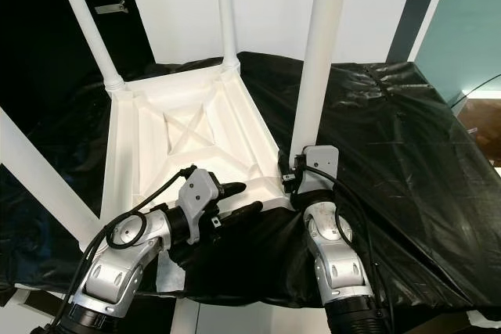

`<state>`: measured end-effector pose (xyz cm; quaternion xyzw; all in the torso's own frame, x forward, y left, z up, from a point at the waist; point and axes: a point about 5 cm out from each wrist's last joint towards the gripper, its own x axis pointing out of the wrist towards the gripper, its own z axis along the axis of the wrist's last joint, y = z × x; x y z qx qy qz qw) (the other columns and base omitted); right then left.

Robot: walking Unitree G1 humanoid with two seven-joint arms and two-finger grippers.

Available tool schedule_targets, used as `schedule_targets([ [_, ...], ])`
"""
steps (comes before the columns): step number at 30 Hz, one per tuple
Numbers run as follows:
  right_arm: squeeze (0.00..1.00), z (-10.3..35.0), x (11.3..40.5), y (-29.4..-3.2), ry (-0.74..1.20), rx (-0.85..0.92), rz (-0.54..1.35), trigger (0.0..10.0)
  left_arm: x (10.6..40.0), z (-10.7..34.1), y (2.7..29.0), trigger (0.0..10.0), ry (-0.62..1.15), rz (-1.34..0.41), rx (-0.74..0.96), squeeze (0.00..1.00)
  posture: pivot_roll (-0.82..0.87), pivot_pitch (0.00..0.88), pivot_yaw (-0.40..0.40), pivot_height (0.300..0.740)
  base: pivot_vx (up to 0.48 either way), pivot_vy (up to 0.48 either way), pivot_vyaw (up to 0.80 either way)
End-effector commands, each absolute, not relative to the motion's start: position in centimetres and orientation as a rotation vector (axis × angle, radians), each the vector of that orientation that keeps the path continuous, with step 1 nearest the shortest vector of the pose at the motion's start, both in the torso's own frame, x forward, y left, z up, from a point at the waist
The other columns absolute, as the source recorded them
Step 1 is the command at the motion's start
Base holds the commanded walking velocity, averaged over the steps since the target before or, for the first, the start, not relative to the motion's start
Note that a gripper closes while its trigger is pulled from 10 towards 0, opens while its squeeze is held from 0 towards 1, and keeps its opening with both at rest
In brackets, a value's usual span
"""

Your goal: Building children table

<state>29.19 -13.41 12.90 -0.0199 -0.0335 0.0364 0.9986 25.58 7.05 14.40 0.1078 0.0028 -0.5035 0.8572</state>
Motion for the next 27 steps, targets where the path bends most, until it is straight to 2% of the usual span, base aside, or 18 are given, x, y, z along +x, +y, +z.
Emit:
schedule_targets([
  [1,0.0,11.0,28.9,-14.0,0.029,-0.029,0.036,10.0,26.0,14.3,7.4,10.0,0.003,-0.981,0.235,0.0,-0.06,0.0,0.032,0.74,0.0,0.0,0.0],
  [11,0.0,11.8,29.4,-14.3,-0.009,-0.007,-0.038,10.0,27.5,15.4,6.9,10.0,-0.039,-0.929,0.246,0.0,0.01,0.0,-0.016,0.74,0.0,0.0,0.0],
  [12,0.56,11.9,29.4,-14.2,-0.009,-0.012,-0.038,10.0,27.6,15.5,7.0,10.0,-0.042,-0.919,0.245,0.0,0.02,0.0,-0.018,0.74,0.0,0.0,0.0],
  [13,0.56,11.9,29.4,-14.2,-0.009,-0.012,-0.038,10.0,27.6,15.5,7.0,10.0,-0.042,-0.919,0.245,0.0,0.02,0.0,-0.018,0.74,0.0,0.0,0.0],
  [14,1.0,12.1,29.5,-14.2,-0.013,-0.011,-0.04,10.0,27.7,15.6,7.1,10.0,-0.045,-0.911,0.247,0.0,0.02,0.0,-0.021,0.74,0.0,0.0,0.0],
  [23,1.0,13.8,28.8,-14.7,-0.119,-0.02,0.057,10.0,27.5,15.6,7.4,10.0,-0.049,-0.906,0.243,0.0,0.02,0.0,-0.015,0.74,0.0,0.0,0.0],
  [24,0.0,14.1,28.7,-14.8,-0.129,-0.02,0.113,10.0,27.4,15.6,7.3,10.0,-0.05,-0.91,0.244,0.0,0.01,0.0,-0.013,0.74,0.0,0.0,0.0],
  [27,0.0,14.4,28.5,-15.1,-0.145,-0.032,0.167,10.0,27.4,15.6,7.3,10.0,-0.05,-0.915,0.246,0.0,0.01,0.0,-0.012,0.74,0.0,0.0,0.0],
])
